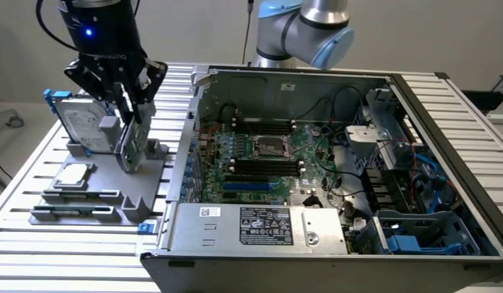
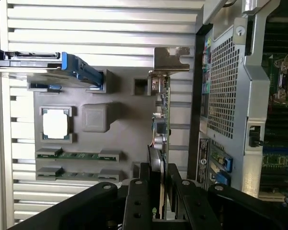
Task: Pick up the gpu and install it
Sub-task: 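Pick up the gpu and move the gpu toward the slot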
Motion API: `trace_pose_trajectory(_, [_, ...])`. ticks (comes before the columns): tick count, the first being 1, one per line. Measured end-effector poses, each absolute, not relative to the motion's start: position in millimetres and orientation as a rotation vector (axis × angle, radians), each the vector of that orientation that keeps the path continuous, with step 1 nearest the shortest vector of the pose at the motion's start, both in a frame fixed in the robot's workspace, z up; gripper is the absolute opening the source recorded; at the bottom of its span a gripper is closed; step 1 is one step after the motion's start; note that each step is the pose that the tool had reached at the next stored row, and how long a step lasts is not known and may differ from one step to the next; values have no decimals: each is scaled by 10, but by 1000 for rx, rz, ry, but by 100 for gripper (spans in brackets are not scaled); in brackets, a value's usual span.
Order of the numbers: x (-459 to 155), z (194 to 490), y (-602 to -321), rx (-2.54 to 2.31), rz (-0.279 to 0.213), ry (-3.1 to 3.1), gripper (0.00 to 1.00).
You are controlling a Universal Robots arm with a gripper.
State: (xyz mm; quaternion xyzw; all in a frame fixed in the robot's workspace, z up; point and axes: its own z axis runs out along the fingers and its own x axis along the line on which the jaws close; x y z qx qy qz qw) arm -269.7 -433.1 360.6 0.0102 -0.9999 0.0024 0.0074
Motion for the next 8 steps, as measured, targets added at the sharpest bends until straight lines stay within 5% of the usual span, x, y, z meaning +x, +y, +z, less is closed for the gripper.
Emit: trace_pose_trajectory(8, [-2429,3968,-4335,32,7,-3123,26])
